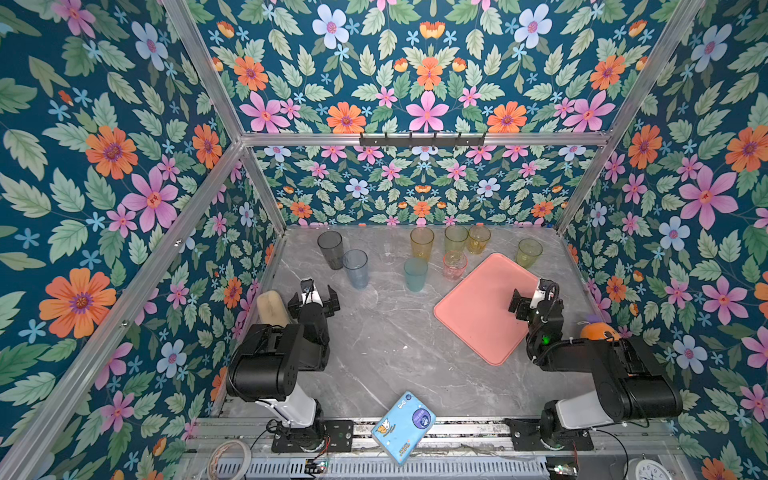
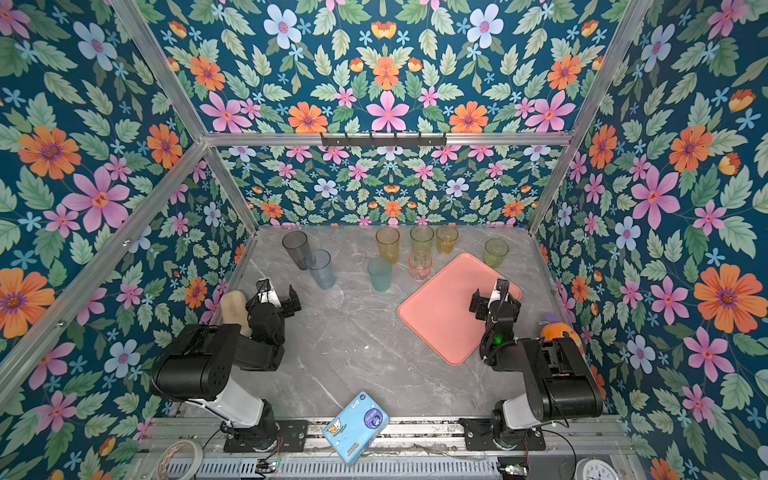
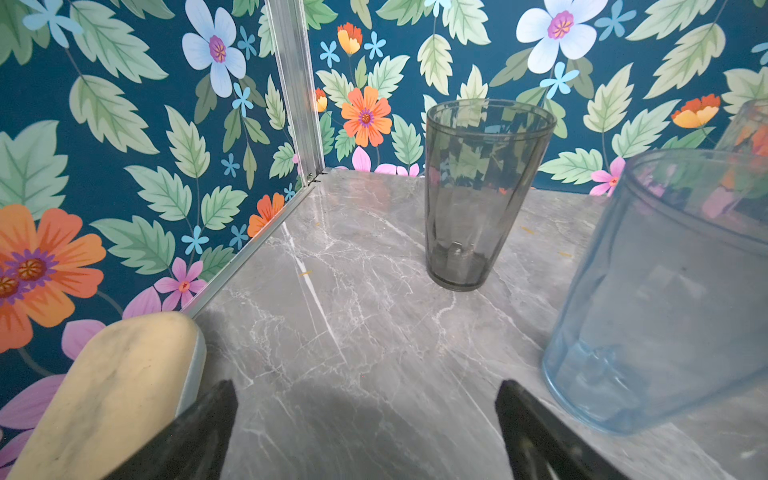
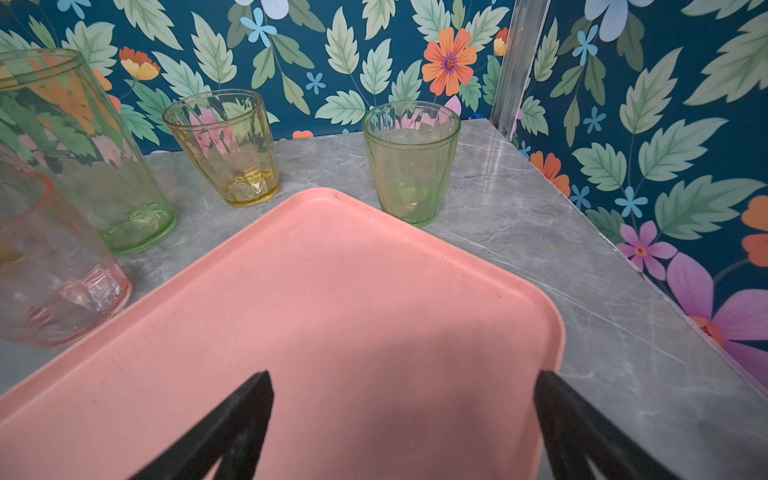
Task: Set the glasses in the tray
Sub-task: 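Raise both arms from rest, right gripper toward the pink tray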
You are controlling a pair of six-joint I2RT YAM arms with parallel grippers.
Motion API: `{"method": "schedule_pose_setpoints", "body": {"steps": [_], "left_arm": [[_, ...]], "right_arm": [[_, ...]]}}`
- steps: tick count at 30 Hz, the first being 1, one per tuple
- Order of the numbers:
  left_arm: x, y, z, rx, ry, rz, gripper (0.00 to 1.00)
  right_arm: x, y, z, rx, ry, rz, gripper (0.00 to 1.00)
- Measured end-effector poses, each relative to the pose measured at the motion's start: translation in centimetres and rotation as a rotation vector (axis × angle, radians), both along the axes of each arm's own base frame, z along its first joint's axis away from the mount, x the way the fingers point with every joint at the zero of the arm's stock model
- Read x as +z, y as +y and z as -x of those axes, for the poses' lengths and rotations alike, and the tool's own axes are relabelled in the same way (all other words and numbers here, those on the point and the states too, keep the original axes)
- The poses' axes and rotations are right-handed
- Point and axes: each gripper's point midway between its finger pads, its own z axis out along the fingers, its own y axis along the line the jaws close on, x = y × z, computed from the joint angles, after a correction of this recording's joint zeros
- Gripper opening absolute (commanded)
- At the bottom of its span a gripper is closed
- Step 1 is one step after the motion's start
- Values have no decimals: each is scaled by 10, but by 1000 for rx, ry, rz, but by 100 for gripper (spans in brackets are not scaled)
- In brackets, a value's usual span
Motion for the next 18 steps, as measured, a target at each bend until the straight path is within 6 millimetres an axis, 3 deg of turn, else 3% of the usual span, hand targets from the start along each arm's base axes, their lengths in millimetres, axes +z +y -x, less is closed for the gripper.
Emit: {"method": "schedule_pose_setpoints", "body": {"steps": [13,18], "left_arm": [[-2,0,5,1,5,0,100],[26,3,11,16,-62,2,100]], "right_arm": [[0,0,1,0,-3,0,99],[15,0,13,4,-47,-2,99]]}}
